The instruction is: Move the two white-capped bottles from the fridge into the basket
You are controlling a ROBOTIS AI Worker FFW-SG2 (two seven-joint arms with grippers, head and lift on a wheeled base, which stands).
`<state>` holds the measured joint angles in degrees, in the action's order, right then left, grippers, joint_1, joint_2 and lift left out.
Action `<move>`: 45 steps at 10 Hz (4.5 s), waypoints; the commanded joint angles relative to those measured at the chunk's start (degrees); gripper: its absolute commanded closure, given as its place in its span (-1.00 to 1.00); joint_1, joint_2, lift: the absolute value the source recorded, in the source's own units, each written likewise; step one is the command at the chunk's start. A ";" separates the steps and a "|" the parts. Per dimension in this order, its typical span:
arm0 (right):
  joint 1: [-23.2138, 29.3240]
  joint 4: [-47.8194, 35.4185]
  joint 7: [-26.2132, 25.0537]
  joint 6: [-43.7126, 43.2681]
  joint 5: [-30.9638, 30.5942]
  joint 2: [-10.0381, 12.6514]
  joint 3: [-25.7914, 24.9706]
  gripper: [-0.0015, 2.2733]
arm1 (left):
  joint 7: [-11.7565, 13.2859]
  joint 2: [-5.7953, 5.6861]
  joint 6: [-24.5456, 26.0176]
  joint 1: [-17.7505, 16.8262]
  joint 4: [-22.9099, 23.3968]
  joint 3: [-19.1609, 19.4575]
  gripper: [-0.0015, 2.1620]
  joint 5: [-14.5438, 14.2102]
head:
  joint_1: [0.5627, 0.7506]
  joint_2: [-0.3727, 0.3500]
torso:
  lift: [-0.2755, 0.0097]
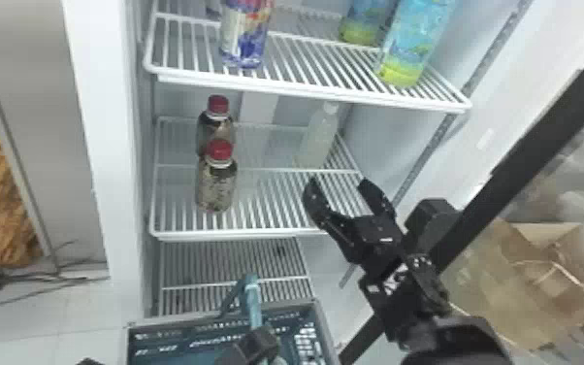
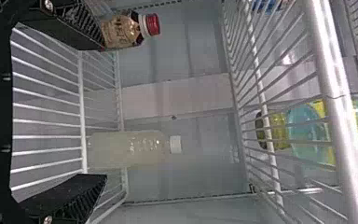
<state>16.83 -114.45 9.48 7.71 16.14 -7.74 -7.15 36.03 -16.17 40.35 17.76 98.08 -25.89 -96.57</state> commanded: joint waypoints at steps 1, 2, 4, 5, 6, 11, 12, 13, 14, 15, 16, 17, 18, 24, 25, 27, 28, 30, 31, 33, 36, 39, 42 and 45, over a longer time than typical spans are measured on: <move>-2.77 3.15 0.01 -1.52 -0.48 0.00 0.52 -0.95 | 0.00 0.00 0.00 -0.05 0.00 -0.05 0.03 -0.09 | 0.41 -0.94 | -0.89; -4.60 5.40 0.01 -2.37 -0.71 -0.17 0.75 -0.95 | 0.00 0.00 0.00 -0.05 0.00 -0.05 0.03 -0.09 | 0.41 -0.94 | -0.89; -8.82 10.32 0.01 -4.19 -1.63 -0.70 1.78 -0.95 | 0.00 0.00 0.28 -0.05 0.00 -0.05 0.03 -0.09 | 0.41 -0.94 | -0.89; -10.64 12.43 0.01 -4.62 -2.20 -0.79 1.78 -0.95 | 0.00 0.00 0.14 -0.19 0.00 -0.05 0.03 -0.21 | 0.41 -0.94 | -0.89; -12.19 14.26 -0.08 -4.76 -2.77 -0.79 1.78 -0.95 | 0.00 0.00 0.14 -0.19 0.00 -0.05 0.03 -0.21 | 0.41 -0.94 | -0.89; -20.21 24.39 -0.78 -7.29 -4.14 -0.88 2.23 -0.93 | 0.00 0.00 0.14 -0.33 0.00 -0.05 0.03 -0.32 | 0.41 -0.94 | -0.89; -21.33 25.65 -1.04 -7.29 -4.03 -0.88 2.23 -0.93 | -0.08 0.00 0.28 -0.47 0.00 -0.05 0.03 -0.32 | 0.41 -0.94 | -0.89; -22.46 27.06 -1.22 -7.29 -4.03 -0.96 2.46 -0.93 | -0.08 0.00 0.28 -0.47 0.00 -0.05 0.03 -0.32 | 0.41 -0.94 | -0.89; -23.72 28.75 -1.57 -7.29 -4.14 -1.05 2.92 -0.93 | -0.08 0.09 0.14 -0.47 0.00 -0.17 0.03 -0.44 | 0.41 -0.94 | -0.89; -25.13 30.57 -2.10 -7.85 -4.14 -1.23 3.49 -0.93 | -0.08 0.09 0.28 -0.61 0.00 -0.28 0.03 -0.44 | 0.41 -0.94 | -0.89; -26.68 32.26 -2.36 -8.13 -4.25 -1.23 3.72 -0.93 | -0.08 0.00 0.28 -0.61 0.00 -0.39 0.03 -0.55 | 0.41 -0.94 | -0.89; -27.80 33.95 -2.63 -8.27 -4.37 -1.23 3.95 -0.93 | -0.08 0.09 0.28 -0.75 0.00 -0.39 0.03 -0.55 | 0.41 -0.94 | -0.89; -28.64 35.21 -3.42 -8.27 -4.48 -1.32 4.29 -0.93 | -0.08 0.09 0.28 -0.75 0.00 -0.39 0.03 -0.66 | 0.41 -0.94 | -0.89; -33.85 41.12 -5.44 -8.13 -4.60 -1.93 6.35 -0.92 | -0.17 0.09 0.71 -1.45 -0.14 -0.74 0.03 -0.66 | 0.41 -0.94 | -0.89; -34.41 41.68 -5.70 -8.13 -4.60 -2.11 7.15 -0.85 | -0.17 0.00 0.85 -1.45 -0.28 -0.74 0.03 -0.66 | 0.41 -0.94 | -0.89; -35.25 43.23 -5.79 -8.13 -4.60 -2.28 7.49 -0.43 | -0.26 0.00 0.57 -1.45 -0.28 -0.85 0.03 -0.66 | 0.41 -0.94 | -0.89; -35.25 43.09 -5.97 -7.43 -3.45 -2.28 7.49 -0.32 | -0.26 0.00 0.99 -1.45 -0.42 -0.97 0.03 -1.01 | 0.41 -0.94 | -0.89; -35.11 43.09 -6.05 -7.43 -3.23 -2.28 7.37 -0.24 | -0.26 0.00 0.71 -1.45 -0.56 -1.19 0.03 -1.81 | 0.41 -0.94 | -0.89; -34.97 42.95 -6.05 -7.43 -3.23 -2.28 7.26 -0.23 | -0.26 0.00 0.71 -1.45 -0.56 -1.31 0.03 -1.81 | 0.41 -0.94 | -0.89; -33.99 41.40 -5.97 -7.43 -3.11 -2.11 6.12 -0.23 | -0.26 0.00 0.71 -1.45 -0.56 -1.31 0.03 -1.81 | 0.41 -0.94 | -0.89; -30.75 35.50 -6.14 -7.29 -5.05 -1.40 3.95 -0.23 | -0.26 0.00 1.13 -1.31 -0.56 -1.08 0.03 -1.81 | 0.41 -0.94 | -0.89; -22.32 22.00 -6.14 -2.37 -5.40 -0.53 1.43 -0.23 | -0.26 -0.09 1.97 -1.31 -0.56 -0.97 0.03 -1.46 | 0.41 -0.94 | -0.89; -14.44 12.86 -6.14 -0.68 -4.83 0.44 -1.99 -0.23 | -0.17 -0.09 1.69 -1.03 -0.56 -0.85 0.03 -1.35 | 0.41 -0.94 | -0.89; -5.86 1.04 -6.14 1.71 -2.08 1.23 -4.28 -0.23 | -0.17 -0.09 1.55 -0.89 -0.56 -0.62 0.03 -1.35 | 0.41 -0.94 | -0.89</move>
<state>9.32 -111.10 3.34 8.86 13.32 -6.59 -11.23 35.86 -16.25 42.01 16.79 97.52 -26.62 -97.92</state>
